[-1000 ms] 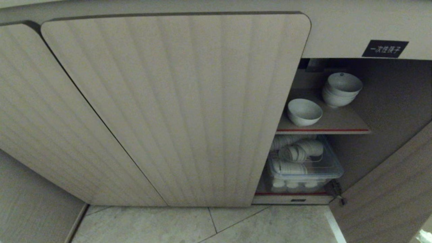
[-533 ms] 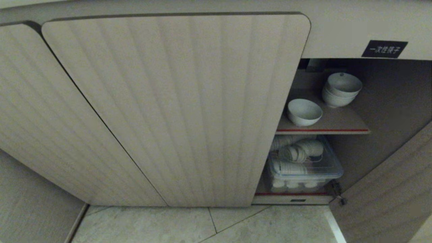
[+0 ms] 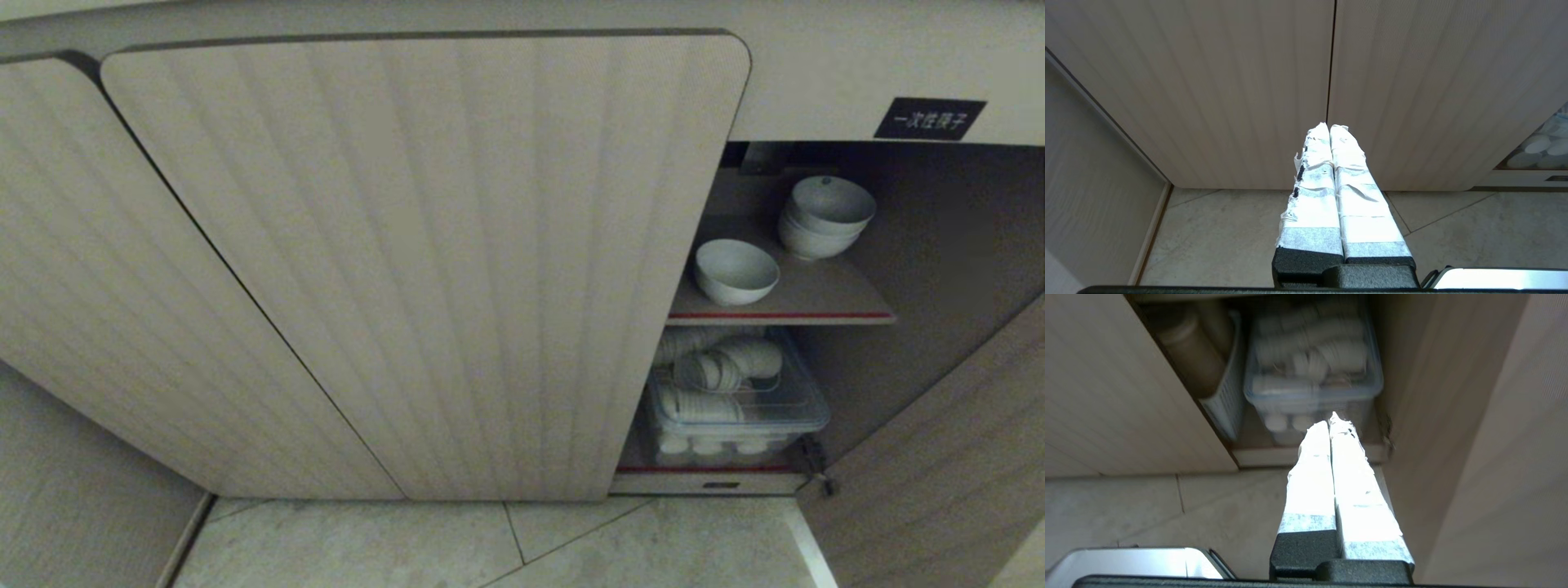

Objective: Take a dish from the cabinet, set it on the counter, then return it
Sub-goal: Close the cabinet door

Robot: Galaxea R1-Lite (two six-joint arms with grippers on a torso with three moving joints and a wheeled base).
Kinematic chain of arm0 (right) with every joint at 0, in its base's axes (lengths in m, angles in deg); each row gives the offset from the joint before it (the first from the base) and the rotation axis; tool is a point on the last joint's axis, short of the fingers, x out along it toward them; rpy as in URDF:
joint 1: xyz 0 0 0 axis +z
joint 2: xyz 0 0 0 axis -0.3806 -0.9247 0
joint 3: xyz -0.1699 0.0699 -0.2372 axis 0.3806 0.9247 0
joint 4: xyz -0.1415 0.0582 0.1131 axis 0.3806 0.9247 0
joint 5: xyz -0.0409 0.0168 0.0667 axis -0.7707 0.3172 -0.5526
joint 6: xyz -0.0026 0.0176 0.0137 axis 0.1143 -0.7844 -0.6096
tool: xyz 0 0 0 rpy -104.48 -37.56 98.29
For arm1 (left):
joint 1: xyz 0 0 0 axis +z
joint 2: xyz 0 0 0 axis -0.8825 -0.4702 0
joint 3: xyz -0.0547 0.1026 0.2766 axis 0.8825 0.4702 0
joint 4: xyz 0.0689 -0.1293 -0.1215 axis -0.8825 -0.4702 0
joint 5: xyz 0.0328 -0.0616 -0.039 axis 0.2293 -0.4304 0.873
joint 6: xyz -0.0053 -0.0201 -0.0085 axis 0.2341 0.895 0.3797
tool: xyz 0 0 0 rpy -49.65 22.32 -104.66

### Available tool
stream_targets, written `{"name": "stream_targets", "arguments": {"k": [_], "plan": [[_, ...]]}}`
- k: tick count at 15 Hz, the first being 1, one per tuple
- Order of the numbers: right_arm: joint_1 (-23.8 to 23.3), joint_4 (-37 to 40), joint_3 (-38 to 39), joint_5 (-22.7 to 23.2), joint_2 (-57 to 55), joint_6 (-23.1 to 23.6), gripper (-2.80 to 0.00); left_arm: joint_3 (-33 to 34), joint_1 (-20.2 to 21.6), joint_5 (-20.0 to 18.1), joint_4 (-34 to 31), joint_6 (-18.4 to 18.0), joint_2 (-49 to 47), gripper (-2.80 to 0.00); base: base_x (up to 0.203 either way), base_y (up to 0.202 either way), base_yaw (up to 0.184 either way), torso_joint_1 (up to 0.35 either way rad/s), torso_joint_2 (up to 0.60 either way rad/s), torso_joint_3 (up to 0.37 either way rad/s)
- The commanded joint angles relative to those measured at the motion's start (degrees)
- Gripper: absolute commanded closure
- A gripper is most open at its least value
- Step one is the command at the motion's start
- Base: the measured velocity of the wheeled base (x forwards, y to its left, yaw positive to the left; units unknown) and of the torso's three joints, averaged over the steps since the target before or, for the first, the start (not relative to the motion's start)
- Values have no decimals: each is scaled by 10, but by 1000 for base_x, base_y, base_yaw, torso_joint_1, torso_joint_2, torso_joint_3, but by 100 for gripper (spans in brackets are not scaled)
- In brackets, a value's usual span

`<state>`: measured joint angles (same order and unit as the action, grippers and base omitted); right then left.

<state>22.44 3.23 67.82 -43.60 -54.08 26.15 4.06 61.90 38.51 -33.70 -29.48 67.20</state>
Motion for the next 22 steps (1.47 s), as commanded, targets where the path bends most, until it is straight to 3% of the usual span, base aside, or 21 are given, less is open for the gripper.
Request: {"name": "stream_targets", "arguments": {"k": [1,22], "plan": [[0,0,0,1,18,-1,0,0,0,1,0,0,0,0,0,0,0,0,0,0],[1,1,0,-1,18,0,0,0,0,0,0,0,0,0,0,0,0,0,0,0]]}}
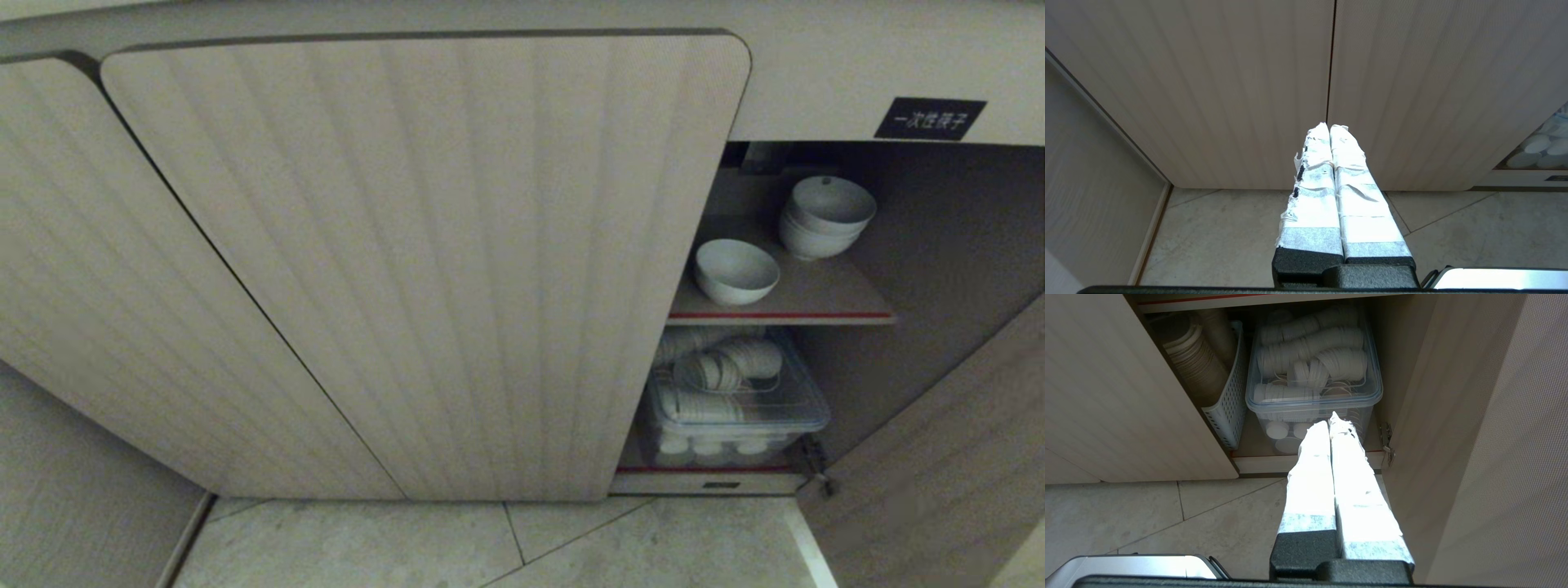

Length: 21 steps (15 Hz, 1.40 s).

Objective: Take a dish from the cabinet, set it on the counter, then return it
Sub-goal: Close the cabinet door

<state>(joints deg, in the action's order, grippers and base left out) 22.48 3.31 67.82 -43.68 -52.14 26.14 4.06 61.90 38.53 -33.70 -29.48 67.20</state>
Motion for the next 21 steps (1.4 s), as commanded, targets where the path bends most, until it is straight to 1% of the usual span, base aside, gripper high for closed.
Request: {"name": "stream_targets", "arguments": {"k": [1,21], "plan": [[0,0,0,0,-1,-1,0,0,0,0,0,0,0,0,0,0,0,0,0,0],[0,0,0,0,-1,0,0,0,0,-1,-1,1,0,0,0,0,0,0,0,0]]}}
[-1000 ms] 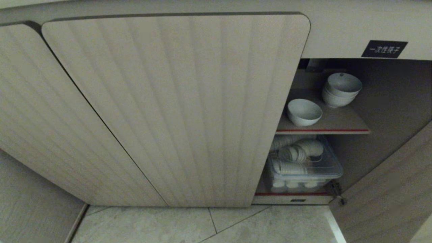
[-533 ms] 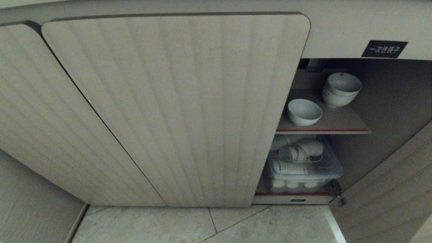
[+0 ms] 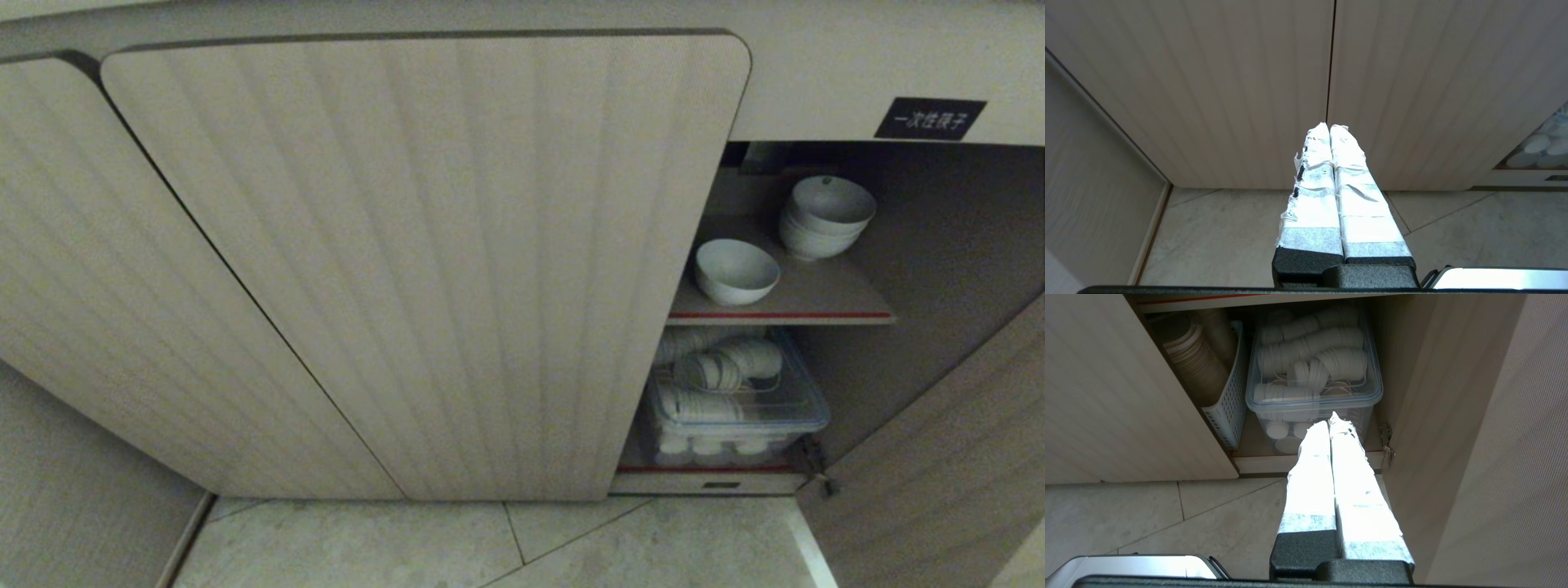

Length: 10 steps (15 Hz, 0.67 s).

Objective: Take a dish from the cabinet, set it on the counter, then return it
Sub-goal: Close the cabinet door

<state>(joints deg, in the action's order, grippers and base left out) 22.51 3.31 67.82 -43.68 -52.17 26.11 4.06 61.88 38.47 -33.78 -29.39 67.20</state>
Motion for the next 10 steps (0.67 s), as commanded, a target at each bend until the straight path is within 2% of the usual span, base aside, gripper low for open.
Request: {"name": "stream_targets", "arguments": {"k": [1,10], "plan": [[0,0,0,0,-1,0,0,0,1,0,-1,0,0,0,0,0,0,0,0,0],[0,0,0,0,-1,0,0,0,1,0,1,0,0,0,-184,0,-1,2,2,2]]}}
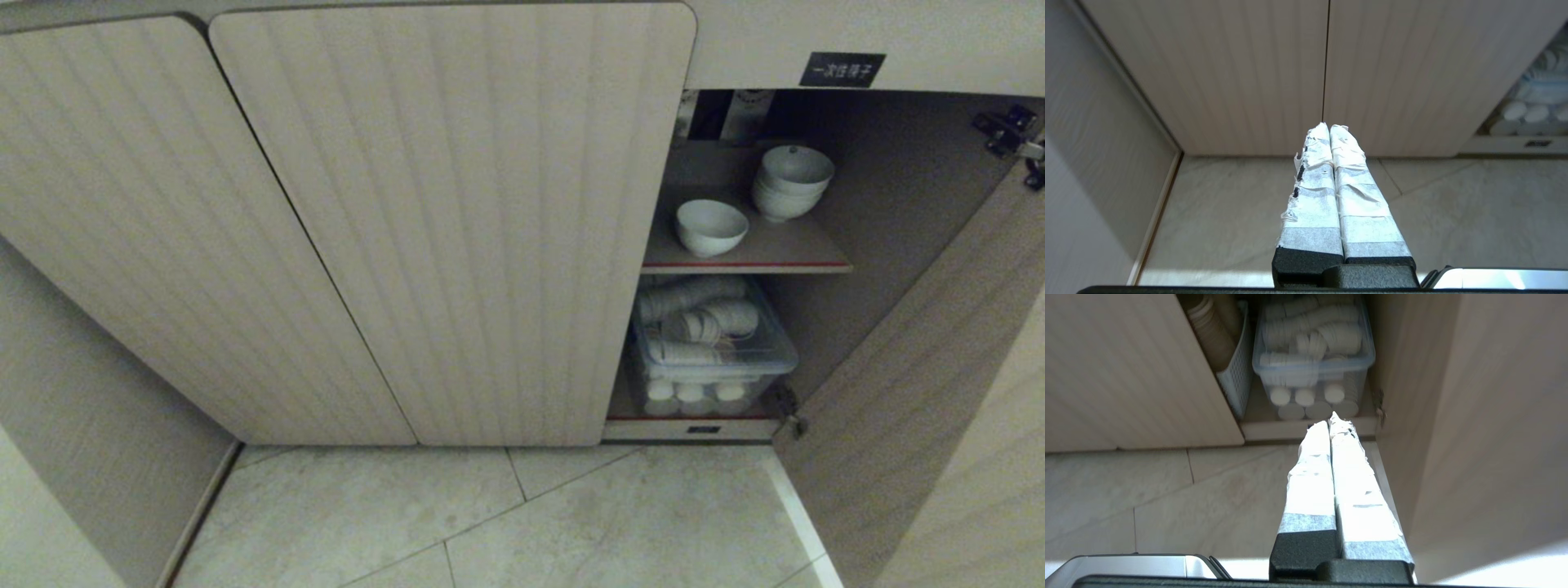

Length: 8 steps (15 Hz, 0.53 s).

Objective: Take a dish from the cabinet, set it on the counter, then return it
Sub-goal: Close the cabinet door

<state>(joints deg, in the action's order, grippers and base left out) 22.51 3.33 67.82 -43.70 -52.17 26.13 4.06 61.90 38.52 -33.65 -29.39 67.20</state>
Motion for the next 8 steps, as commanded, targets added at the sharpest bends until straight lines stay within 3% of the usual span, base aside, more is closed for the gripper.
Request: {"name": "stream_targets", "arguments": {"k": [1,8], "plan": [[0,0,0,0,-1,0,0,0,0,0,1,0,0,0,-188,0,-4,2,4,1],[0,0,0,0,-1,0,0,0,0,0,0,-1,0,0,-193,0,-1,-1,4,2]]}}
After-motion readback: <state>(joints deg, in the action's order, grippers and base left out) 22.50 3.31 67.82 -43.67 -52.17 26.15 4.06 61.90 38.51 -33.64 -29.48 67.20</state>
